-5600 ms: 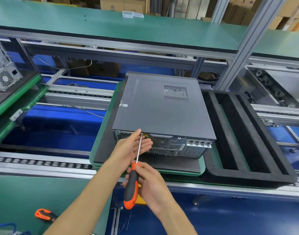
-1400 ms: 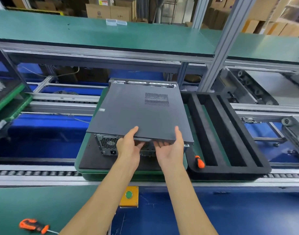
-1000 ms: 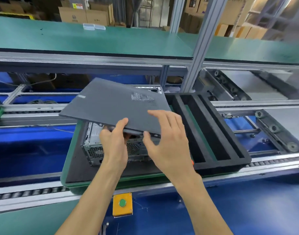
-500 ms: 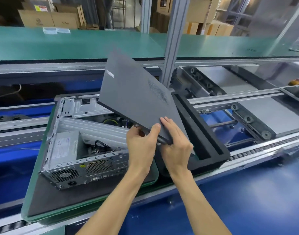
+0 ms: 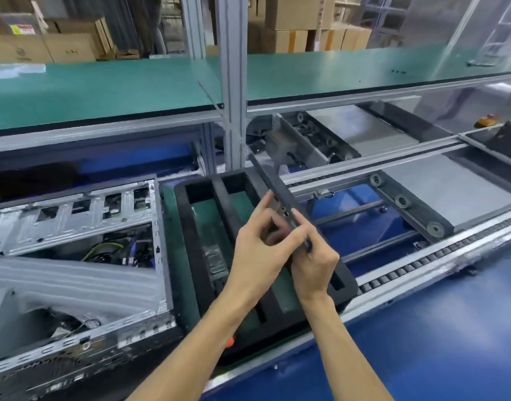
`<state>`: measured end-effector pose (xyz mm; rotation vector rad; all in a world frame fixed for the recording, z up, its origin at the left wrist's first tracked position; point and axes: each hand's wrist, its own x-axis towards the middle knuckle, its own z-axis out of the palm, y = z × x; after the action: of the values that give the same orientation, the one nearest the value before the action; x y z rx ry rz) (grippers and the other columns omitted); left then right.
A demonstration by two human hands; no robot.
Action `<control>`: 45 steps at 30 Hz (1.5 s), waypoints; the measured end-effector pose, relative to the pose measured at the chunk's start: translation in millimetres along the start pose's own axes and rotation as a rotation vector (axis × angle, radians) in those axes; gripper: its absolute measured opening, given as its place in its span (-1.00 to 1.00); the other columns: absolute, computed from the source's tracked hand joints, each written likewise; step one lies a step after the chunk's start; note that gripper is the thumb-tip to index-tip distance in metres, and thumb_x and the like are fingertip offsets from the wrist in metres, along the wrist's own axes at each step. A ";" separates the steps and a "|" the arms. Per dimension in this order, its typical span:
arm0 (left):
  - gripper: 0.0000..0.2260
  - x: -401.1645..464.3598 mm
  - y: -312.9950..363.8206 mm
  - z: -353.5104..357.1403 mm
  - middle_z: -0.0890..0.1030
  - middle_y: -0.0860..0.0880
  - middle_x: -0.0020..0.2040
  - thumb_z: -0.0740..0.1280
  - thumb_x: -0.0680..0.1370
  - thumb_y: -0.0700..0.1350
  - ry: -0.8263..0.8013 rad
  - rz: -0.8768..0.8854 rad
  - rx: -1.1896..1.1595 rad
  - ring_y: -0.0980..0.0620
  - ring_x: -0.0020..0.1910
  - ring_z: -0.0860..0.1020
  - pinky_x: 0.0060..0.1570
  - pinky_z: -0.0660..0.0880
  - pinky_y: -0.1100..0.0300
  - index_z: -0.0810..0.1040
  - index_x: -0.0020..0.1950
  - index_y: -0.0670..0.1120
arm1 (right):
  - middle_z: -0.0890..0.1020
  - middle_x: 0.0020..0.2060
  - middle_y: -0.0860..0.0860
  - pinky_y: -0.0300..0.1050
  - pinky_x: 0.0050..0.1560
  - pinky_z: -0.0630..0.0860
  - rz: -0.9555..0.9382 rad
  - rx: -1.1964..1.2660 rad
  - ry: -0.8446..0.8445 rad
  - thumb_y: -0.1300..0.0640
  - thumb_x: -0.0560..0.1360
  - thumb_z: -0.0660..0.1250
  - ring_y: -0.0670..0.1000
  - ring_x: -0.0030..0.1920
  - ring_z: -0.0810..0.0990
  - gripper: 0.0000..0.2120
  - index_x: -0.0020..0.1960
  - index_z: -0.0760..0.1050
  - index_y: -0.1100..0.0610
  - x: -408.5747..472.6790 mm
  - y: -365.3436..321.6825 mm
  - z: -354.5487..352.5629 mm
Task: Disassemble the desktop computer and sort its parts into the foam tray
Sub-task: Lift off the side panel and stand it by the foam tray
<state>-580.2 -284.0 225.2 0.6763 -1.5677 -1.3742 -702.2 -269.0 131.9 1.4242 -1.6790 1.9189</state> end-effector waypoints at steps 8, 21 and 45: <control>-0.87 28.1 -54.0 -11.4 0.67 0.11 0.14 0.32 0.62 -0.18 0.029 -0.224 0.129 0.11 0.17 0.60 0.27 0.50 0.01 0.67 0.06 -0.06 | 0.72 -0.21 -0.16 -0.25 -0.08 0.59 0.408 0.079 0.173 0.03 0.57 0.41 -0.26 -0.20 0.61 -0.71 0.03 0.68 0.28 23.2 52.3 -2.7; -0.82 51.5 -97.0 1.6 0.71 -0.01 0.03 0.25 0.64 -0.24 0.065 -0.387 0.119 0.04 0.13 0.64 0.19 0.56 -0.01 0.66 0.03 -0.13 | 0.64 -0.35 -0.28 -0.43 -0.18 0.48 0.696 0.113 0.205 0.06 0.57 0.43 -0.25 -0.32 0.56 -0.88 -0.15 0.64 -0.01 -12.8 123.9 -18.7; -0.82 50.0 -125.1 10.7 0.72 -0.01 -0.05 0.24 0.60 -0.29 0.032 -0.583 0.168 0.06 0.00 0.69 0.16 0.58 -0.04 0.64 -0.01 -0.15 | 0.70 -0.07 -0.09 -0.10 0.11 0.61 1.038 0.053 0.293 0.15 0.56 0.42 -0.14 -0.04 0.66 -0.89 0.08 0.63 0.10 0.7 156.4 -32.8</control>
<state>-631.5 -350.4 119.3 1.3273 -1.5339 -1.6396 -828.4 -291.9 36.5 0.1584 -2.4496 2.4445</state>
